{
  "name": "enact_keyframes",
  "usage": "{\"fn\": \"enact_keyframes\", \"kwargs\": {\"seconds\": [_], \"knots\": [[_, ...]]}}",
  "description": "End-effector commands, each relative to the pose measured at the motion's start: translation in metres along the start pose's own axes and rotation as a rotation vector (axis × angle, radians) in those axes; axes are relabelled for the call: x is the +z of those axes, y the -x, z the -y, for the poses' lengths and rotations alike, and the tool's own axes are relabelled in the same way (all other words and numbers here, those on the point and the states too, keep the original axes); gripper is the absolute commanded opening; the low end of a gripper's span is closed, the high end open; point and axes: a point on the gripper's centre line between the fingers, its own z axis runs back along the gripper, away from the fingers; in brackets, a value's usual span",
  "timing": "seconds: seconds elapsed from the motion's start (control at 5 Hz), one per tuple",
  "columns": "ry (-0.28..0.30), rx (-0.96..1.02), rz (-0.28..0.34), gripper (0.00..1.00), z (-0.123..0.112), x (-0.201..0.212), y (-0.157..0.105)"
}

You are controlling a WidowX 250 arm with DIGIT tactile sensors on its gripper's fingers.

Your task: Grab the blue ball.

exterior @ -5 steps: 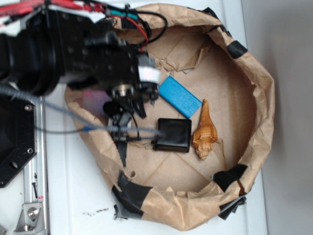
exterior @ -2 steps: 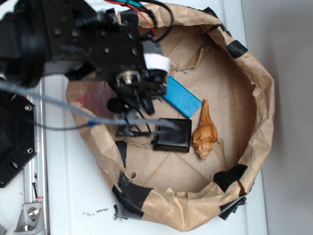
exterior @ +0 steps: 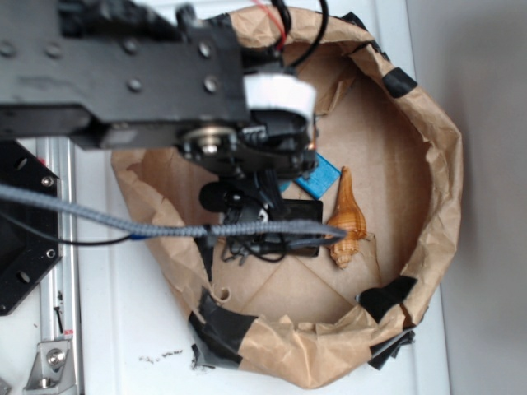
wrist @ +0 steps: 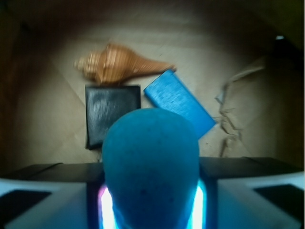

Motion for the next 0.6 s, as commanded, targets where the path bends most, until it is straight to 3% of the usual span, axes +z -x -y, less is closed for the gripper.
{"fn": "enact_keyframes", "kwargs": {"seconds": [0.0, 0.4], "knots": [[-0.053, 0.196, 0.138, 0.0, 0.006, 0.028, -0.006], [-0.065, 0.224, 0.092, 0.0, 0.005, 0.018, 0.002]]}}
